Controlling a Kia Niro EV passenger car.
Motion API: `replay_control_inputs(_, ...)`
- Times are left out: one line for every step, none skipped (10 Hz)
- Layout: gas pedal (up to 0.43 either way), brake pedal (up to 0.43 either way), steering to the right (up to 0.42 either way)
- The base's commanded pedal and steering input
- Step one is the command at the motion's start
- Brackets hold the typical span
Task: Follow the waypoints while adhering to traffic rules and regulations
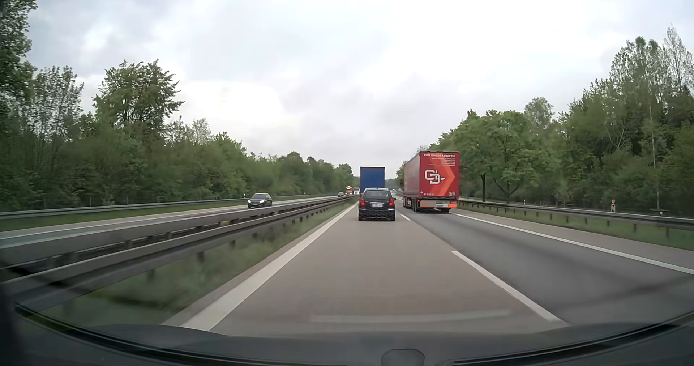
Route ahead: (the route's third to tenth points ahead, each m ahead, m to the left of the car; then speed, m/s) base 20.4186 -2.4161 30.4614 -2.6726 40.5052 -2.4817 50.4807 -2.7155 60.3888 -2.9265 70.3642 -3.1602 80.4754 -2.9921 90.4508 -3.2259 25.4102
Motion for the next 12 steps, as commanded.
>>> replay_control_inputs(0.197, 0.000, 0.001)
replay_control_inputs(0.197, 0.000, 0.001)
replay_control_inputs(0.197, 0.000, 0.000)
replay_control_inputs(0.197, 0.000, 0.000)
replay_control_inputs(0.197, 0.000, -0.001)
replay_control_inputs(0.197, 0.000, -0.001)
replay_control_inputs(0.197, 0.000, -0.001)
replay_control_inputs(0.197, 0.000, -0.001)
replay_control_inputs(0.197, 0.000, -0.001)
replay_control_inputs(0.197, 0.000, -0.001)
replay_control_inputs(0.197, 0.000, -0.001)
replay_control_inputs(0.189, 0.000, -0.001)
